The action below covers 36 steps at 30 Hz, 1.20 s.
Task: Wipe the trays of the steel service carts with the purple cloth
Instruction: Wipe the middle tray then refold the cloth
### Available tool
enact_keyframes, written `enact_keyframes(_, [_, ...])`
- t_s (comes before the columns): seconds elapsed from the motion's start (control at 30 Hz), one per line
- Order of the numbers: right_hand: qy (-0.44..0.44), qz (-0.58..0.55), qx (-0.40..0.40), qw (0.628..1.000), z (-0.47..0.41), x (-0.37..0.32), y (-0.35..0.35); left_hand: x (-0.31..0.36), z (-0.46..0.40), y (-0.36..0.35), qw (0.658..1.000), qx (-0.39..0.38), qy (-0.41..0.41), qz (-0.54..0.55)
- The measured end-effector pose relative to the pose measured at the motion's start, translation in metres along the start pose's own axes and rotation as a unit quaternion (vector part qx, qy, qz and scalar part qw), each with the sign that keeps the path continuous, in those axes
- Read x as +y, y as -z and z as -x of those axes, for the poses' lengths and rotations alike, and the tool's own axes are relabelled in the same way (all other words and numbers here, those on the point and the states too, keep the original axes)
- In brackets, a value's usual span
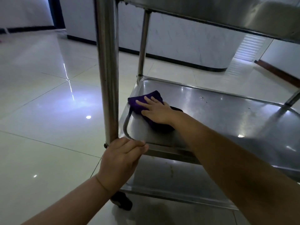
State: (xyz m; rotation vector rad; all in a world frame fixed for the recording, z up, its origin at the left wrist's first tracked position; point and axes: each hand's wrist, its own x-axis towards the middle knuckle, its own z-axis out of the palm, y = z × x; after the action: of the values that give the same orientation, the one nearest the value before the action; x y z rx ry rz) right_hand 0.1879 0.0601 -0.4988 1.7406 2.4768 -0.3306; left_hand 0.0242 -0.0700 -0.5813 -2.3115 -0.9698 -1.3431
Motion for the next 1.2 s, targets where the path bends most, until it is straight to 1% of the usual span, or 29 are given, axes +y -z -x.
enact_keyframes(0.13, [0.079,0.037,-0.021,0.996,0.031,-0.015,-0.012,0.002,-0.001,0.002,0.999,0.015,-0.022,-0.024])
enact_keyframes(0.2, [0.118,0.045,-0.036,0.991,0.048,-0.020,-0.014,0.003,0.001,0.002,0.999,0.016,-0.020,-0.037])
enact_keyframes(0.27, [0.139,0.043,-0.050,0.988,0.060,-0.020,-0.014,0.003,0.004,0.000,0.999,0.017,-0.014,-0.036])
enact_keyframes(0.37, [0.151,0.019,-0.043,0.987,0.056,-0.015,-0.012,0.004,0.005,-0.003,0.999,0.025,0.002,-0.024])
enact_keyframes(0.43, [0.138,0.001,-0.030,0.990,0.040,-0.010,-0.010,0.004,0.004,-0.003,0.999,0.033,0.014,-0.017])
enact_keyframes(0.53, [0.087,-0.014,0.000,0.996,0.009,-0.001,-0.001,0.003,0.005,-0.005,0.999,0.031,0.018,-0.010])
enact_keyframes(0.63, [0.028,0.040,0.006,0.999,-0.022,0.005,0.010,0.001,0.007,-0.004,0.999,0.027,0.020,0.002])
enact_keyframes(0.67, [0.004,0.033,0.011,0.999,-0.030,0.006,0.013,0.000,0.008,-0.004,0.999,0.025,0.019,0.005])
enact_keyframes(0.73, [-0.051,-0.015,0.031,0.998,-0.041,0.005,0.014,-0.001,0.009,-0.004,1.000,0.020,0.016,0.006])
enact_keyframes(0.83, [-0.075,-0.016,0.032,0.997,-0.048,0.000,0.009,-0.005,0.010,-0.005,1.000,0.017,0.004,0.007])
enact_keyframes(0.9, [-0.052,0.000,0.027,0.998,-0.041,-0.002,0.005,-0.006,0.010,-0.005,1.000,0.019,-0.006,0.012])
enact_keyframes(0.97, [-0.005,0.016,0.021,1.000,-0.025,-0.006,-0.001,-0.006,0.009,-0.003,1.000,0.024,-0.013,0.015])
enact_keyframes(1.13, [0.095,0.017,0.002,0.995,0.040,-0.025,-0.019,-0.003,0.006,-0.001,0.999,0.021,-0.025,-0.003])
enact_keyframes(1.2, [0.121,0.010,-0.012,0.993,0.060,-0.026,-0.020,-0.001,0.006,-0.001,1.000,0.016,-0.020,-0.014])
